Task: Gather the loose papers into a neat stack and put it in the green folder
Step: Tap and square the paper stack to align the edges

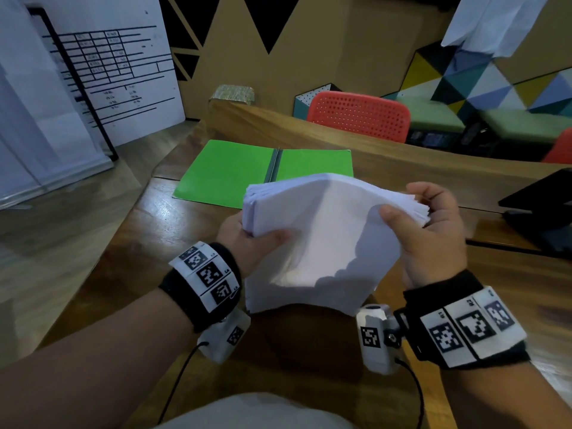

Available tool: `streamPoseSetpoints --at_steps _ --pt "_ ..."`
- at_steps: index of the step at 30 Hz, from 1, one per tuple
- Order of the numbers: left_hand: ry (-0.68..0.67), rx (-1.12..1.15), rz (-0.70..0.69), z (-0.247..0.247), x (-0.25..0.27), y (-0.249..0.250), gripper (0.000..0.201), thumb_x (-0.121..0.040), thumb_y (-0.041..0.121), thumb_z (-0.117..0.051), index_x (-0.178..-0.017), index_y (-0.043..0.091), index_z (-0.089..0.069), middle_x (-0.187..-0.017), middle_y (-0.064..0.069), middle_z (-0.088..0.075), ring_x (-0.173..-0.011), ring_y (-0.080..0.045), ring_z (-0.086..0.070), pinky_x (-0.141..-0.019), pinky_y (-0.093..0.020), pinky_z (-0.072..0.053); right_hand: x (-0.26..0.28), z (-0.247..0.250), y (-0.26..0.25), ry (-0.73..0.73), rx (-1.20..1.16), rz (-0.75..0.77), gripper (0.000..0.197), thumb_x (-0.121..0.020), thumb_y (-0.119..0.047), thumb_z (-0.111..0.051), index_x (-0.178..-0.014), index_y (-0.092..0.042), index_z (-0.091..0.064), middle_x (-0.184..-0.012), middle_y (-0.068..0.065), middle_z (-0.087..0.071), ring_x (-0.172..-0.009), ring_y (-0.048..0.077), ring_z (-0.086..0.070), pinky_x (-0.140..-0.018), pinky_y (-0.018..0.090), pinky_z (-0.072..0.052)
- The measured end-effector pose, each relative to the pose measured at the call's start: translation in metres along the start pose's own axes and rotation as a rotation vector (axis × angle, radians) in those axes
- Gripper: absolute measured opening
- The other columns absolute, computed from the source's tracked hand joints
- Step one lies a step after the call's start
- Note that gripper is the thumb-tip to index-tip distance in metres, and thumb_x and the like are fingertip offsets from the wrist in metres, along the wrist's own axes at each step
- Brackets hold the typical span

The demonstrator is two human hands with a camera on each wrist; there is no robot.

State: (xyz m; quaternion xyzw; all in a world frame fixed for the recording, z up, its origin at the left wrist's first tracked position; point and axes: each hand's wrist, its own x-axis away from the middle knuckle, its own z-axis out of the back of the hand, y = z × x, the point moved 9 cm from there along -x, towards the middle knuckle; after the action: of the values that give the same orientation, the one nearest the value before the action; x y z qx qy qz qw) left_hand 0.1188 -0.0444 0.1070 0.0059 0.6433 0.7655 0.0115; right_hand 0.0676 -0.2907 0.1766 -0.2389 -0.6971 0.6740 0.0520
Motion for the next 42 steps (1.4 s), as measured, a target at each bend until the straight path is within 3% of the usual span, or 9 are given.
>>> streamPoseSetpoints --at_steps 6,9,14,18,21,26,32,37,42 --pt "-0.004 0.044 0.003 -0.005 0.006 0.017 0.021 -0.071 0.009 -0.075 -0.066 0.022 -0.061 -0.054 0.018 -0.061 -0.048 0.008 -0.058 -0.044 -0.004 -0.046 0.001 0.007 -0.054 0.028 0.483 0.388 0.054 -0.062 -0.034 -0.07 -0.111 -0.034 -0.047 -0.117 -0.016 -0.05 -0.113 -0.004 -0.047 -0.101 0.022 -0.037" --pt "-0.055 -0.03 -0.174 -0.023 0.014 0.052 0.017 -0.067 0.004 -0.077 -0.063 0.017 -0.066 -0.056 0.017 -0.064 -0.051 0.005 -0.058 -0.05 -0.012 -0.049 0.016 -0.036 -0.068 -0.167 0.96 0.583 0.059 -0.064 -0.044 -0.068 -0.119 -0.032 -0.051 -0.125 -0.006 -0.055 -0.129 0.021 -0.044 -0.105 0.056 -0.029" --pt "-0.17 -0.266 -0.338 -0.039 0.009 0.078 0.032 -0.062 0.032 -0.075 -0.08 0.006 -0.067 -0.082 -0.016 -0.067 -0.075 -0.026 -0.061 -0.068 -0.036 -0.053 0.014 -0.048 -0.058 -0.363 0.756 0.519 0.011 -0.073 -0.025 -0.066 -0.084 -0.028 -0.065 -0.066 -0.003 -0.066 -0.064 0.024 -0.061 -0.066 0.041 -0.052" --pt "-0.316 -0.746 -0.075 -0.022 -0.012 0.021 0.021 -0.07 0.03 -0.077 -0.083 0.016 -0.069 -0.077 0.0 -0.06 -0.079 -0.021 -0.058 -0.068 -0.024 -0.043 -0.004 -0.01 -0.049 -0.262 0.389 0.294 0.026 -0.071 -0.006 -0.072 -0.072 -0.029 -0.059 -0.061 -0.02 -0.064 -0.053 -0.003 -0.052 -0.054 0.014 -0.044" --pt "-0.306 -0.776 0.094 0.016 -0.025 -0.015 0.027 -0.066 0.021 -0.08 -0.057 0.033 -0.058 -0.055 0.013 -0.057 -0.059 -0.01 -0.055 -0.052 -0.017 -0.037 -0.013 0.023 -0.028 -0.193 0.215 0.11 0.025 -0.075 0.007 -0.067 -0.075 -0.017 -0.063 -0.059 -0.012 -0.067 -0.058 0.011 -0.056 -0.054 0.023 -0.049" --pt "-0.198 0.135 0.188 0.044 -0.038 -0.04 0.047 -0.025 0.03 -0.093 -0.068 0.019 -0.076 -0.067 0.009 -0.075 -0.068 -0.008 -0.07 -0.075 -0.027 -0.055 -0.016 0.042 0.011 -0.132 -0.046 -0.086 0.03 -0.072 -0.001 -0.065 -0.101 -0.008 -0.065 -0.083 -0.001 -0.075 -0.074 0.018 -0.07 -0.064 0.03 -0.057" --pt "-0.095 0.273 0.021 0.039 -0.043 -0.018 0.037 -0.064 -0.008 -0.071 -0.068 0.029 -0.075 -0.068 0.008 -0.075 -0.065 -0.009 -0.07 -0.066 -0.031 -0.059 -0.015 0.033 0.039 -0.061 -0.184 -0.135 0.051 -0.056 -0.019 -0.075 -0.105 -0.013 -0.065 -0.094 0.003 -0.073 -0.092 0.029 -0.066 -0.077 0.041 -0.056" --pt "-0.063 0.502 0.089 0.051 -0.043 -0.034 0.017 -0.065 0.0 -0.072 -0.072 0.016 -0.067 -0.065 0.002 -0.073 -0.059 -0.013 -0.069 -0.061 -0.028 -0.058 -0.02 0.044 0.046 -0.06 -0.174 -0.15 0.041 -0.063 -0.013 -0.071 -0.103 -0.015 -0.065 -0.089 -0.004 -0.075 -0.089 0.022 -0.069 -0.074 0.039 -0.058" --pt "0.019 0.547 0.173 0.047 -0.036 -0.05 0.056 -0.093 -0.001 -0.042 -0.044 0.016 -0.066 -0.049 0.002 -0.068 -0.047 -0.008 -0.065 -0.053 -0.022 -0.057 -0.019 0.045 0.052 -0.075 -0.087 -0.149 0.042 -0.058 -0.023 -0.073 -0.099 -0.02 -0.065 -0.087 -0.007 -0.075 -0.086 0.017 -0.069 -0.073 0.032 -0.059"
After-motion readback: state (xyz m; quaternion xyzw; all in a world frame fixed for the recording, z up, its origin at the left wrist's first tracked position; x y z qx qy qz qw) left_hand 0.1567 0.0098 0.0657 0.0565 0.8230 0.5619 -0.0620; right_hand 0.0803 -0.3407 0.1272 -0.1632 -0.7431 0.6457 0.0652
